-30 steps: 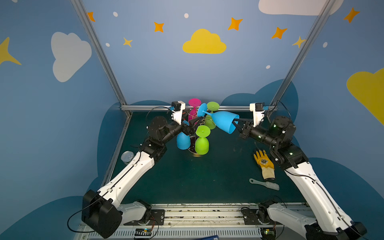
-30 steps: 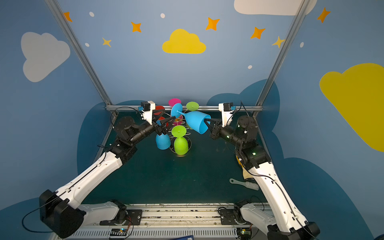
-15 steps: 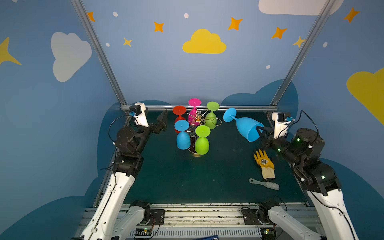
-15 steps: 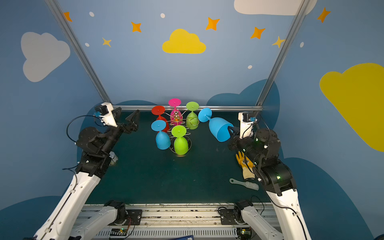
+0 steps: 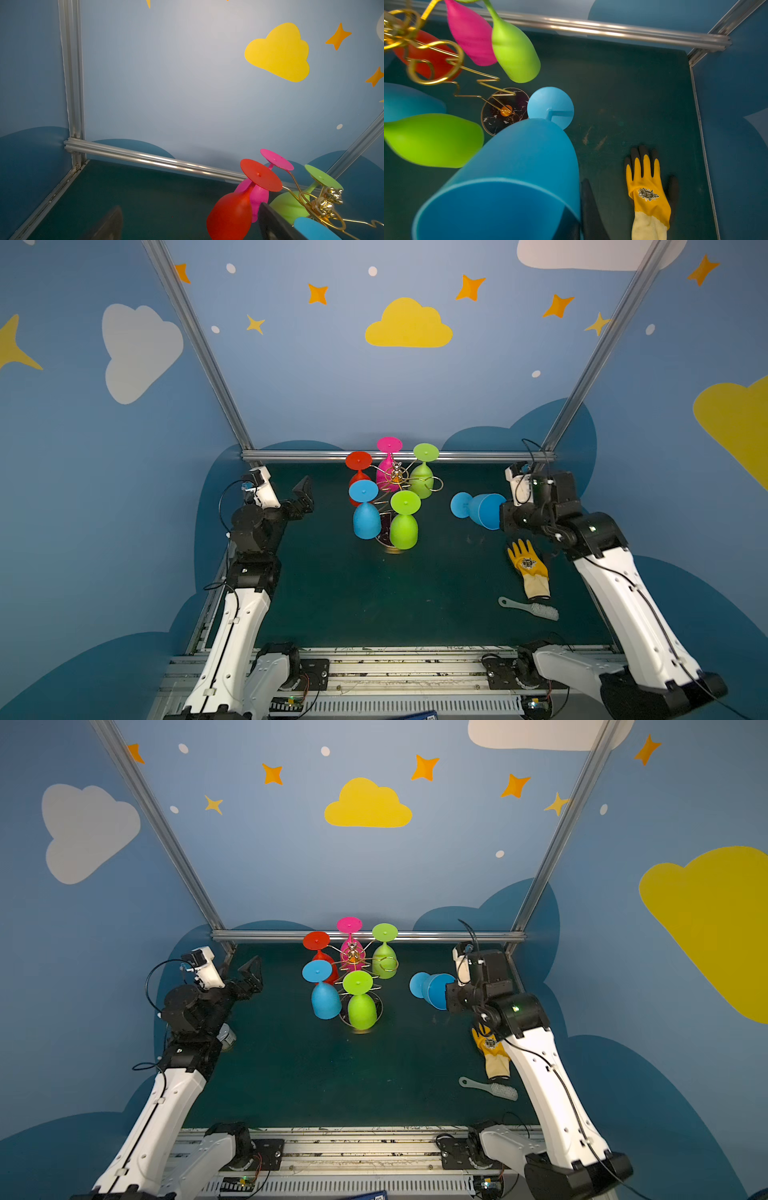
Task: Take the wine glass off the wine glass rack
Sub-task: 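Lower the blue glass foot-down onto the table with the right gripper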
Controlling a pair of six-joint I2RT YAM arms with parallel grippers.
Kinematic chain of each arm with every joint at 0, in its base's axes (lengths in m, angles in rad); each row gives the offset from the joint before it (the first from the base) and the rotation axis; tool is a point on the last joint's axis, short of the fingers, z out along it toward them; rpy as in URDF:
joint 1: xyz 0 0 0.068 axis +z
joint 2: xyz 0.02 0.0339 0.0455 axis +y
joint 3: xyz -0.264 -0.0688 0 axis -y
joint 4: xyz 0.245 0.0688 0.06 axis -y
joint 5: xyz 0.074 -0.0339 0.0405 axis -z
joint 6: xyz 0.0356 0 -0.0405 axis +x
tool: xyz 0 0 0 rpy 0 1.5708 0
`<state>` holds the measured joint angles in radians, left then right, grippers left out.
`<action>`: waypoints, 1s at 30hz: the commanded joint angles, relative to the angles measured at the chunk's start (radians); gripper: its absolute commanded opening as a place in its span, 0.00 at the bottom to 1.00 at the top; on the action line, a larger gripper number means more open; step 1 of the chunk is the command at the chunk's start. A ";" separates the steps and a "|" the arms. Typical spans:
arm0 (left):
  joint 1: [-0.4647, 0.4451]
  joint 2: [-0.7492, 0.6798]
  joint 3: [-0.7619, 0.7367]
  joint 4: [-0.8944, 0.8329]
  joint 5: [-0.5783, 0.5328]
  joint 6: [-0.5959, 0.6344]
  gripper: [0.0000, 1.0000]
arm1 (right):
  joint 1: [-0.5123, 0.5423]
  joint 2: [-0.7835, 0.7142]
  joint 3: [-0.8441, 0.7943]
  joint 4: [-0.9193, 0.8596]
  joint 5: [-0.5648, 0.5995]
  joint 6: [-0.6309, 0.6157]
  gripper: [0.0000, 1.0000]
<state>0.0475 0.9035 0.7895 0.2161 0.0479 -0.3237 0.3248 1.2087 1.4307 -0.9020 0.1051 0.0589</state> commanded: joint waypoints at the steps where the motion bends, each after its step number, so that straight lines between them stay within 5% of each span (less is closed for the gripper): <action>1: 0.016 -0.031 -0.010 0.004 -0.001 -0.004 1.00 | -0.011 0.092 0.062 -0.010 0.047 -0.033 0.00; 30: 0.031 -0.079 -0.038 -0.026 -0.052 0.018 1.00 | -0.083 0.847 0.708 -0.133 -0.001 -0.107 0.00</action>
<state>0.0723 0.8356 0.7570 0.1913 0.0074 -0.3183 0.2428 2.0247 2.0876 -0.9829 0.1089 -0.0429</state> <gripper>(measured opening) 0.996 0.050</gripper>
